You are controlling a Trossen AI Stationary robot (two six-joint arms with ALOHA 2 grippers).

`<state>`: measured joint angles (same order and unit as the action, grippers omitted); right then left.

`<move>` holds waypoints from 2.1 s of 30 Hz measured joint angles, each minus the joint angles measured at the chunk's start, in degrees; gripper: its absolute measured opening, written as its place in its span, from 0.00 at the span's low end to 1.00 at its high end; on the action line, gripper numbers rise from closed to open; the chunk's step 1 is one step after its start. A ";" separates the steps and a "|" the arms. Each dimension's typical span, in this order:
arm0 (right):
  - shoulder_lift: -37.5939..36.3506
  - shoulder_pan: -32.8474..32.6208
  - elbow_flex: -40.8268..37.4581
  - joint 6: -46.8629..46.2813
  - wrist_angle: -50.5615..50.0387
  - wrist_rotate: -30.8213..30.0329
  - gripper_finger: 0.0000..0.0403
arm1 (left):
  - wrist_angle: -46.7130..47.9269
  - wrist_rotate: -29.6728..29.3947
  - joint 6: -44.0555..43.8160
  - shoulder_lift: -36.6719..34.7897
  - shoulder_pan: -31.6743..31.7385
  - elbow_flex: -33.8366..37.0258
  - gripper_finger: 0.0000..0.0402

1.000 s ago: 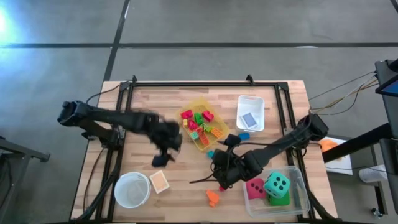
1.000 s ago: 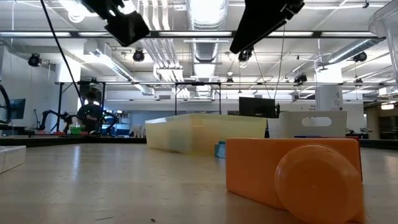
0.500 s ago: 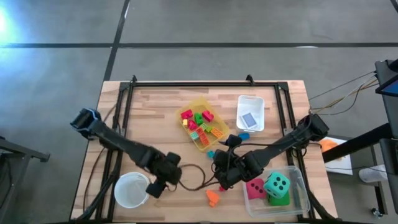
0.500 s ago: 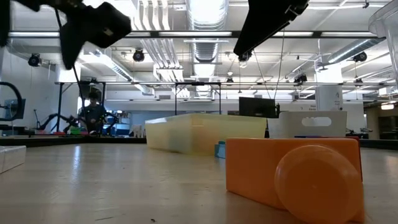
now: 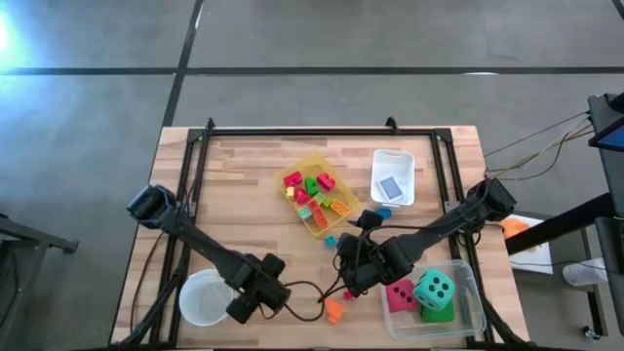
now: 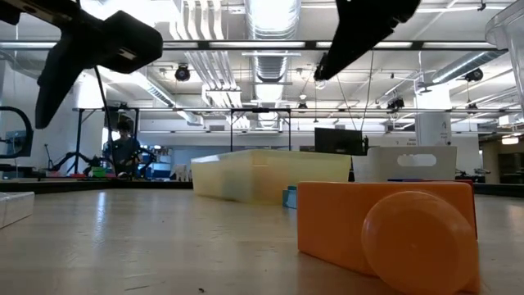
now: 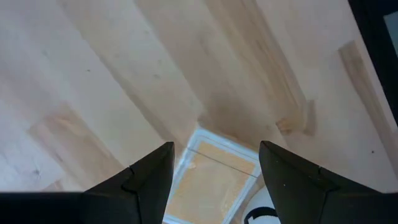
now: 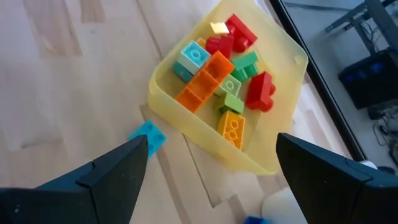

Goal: Pick & Place Toys
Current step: Put the yellow deck of cards into the white bin

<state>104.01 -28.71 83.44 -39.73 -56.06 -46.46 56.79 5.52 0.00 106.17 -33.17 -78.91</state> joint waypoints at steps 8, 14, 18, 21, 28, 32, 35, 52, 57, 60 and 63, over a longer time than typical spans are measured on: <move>-0.80 -1.96 0.00 -2.35 -2.65 0.00 0.86 | -1.82 0.07 -11.45 -0.17 0.02 0.04 0.59; -1.90 -3.79 0.00 -3.26 -3.68 -0.02 0.86 | -3.00 -0.21 -17.81 -0.17 0.22 0.07 0.59; -3.24 -5.14 0.00 -4.39 -4.65 -0.02 0.86 | -2.55 -4.67 -21.53 -0.17 0.33 0.07 0.59; -4.19 -6.13 0.00 -5.77 -5.17 -0.09 0.86 | -0.83 -9.09 -24.30 -0.20 0.38 0.07 0.59; -4.76 -8.03 0.00 -6.61 -5.40 -1.41 0.86 | 2.04 -10.39 -26.66 -0.20 1.17 0.17 0.59; -4.83 -8.08 0.00 -6.63 -5.45 -1.58 0.86 | 2.41 -14.35 -36.56 -0.20 2.07 0.17 0.63; -4.85 -8.08 0.00 -6.63 -5.45 -1.63 0.86 | 5.41 -15.40 -42.24 -0.22 3.41 0.17 0.69; -4.85 -8.08 0.00 -6.63 -5.43 -1.68 0.86 | 7.58 -5.05 -55.83 -0.22 7.35 0.22 0.95; -4.85 -8.08 0.00 -6.63 -5.43 -1.66 0.86 | 7.38 -7.26 -49.80 -0.22 7.11 0.22 0.93; -4.85 -8.08 0.00 -6.63 -5.43 -1.66 0.86 | 6.54 -10.93 -43.06 -0.22 5.91 0.74 0.93; -4.85 -8.15 0.00 -6.61 -5.41 -1.66 0.86 | 2.30 -15.22 -32.20 -0.22 3.03 1.80 0.93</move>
<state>99.15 -36.86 83.44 -46.35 -61.48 -48.12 59.09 -9.70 -32.20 105.95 -30.15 -77.11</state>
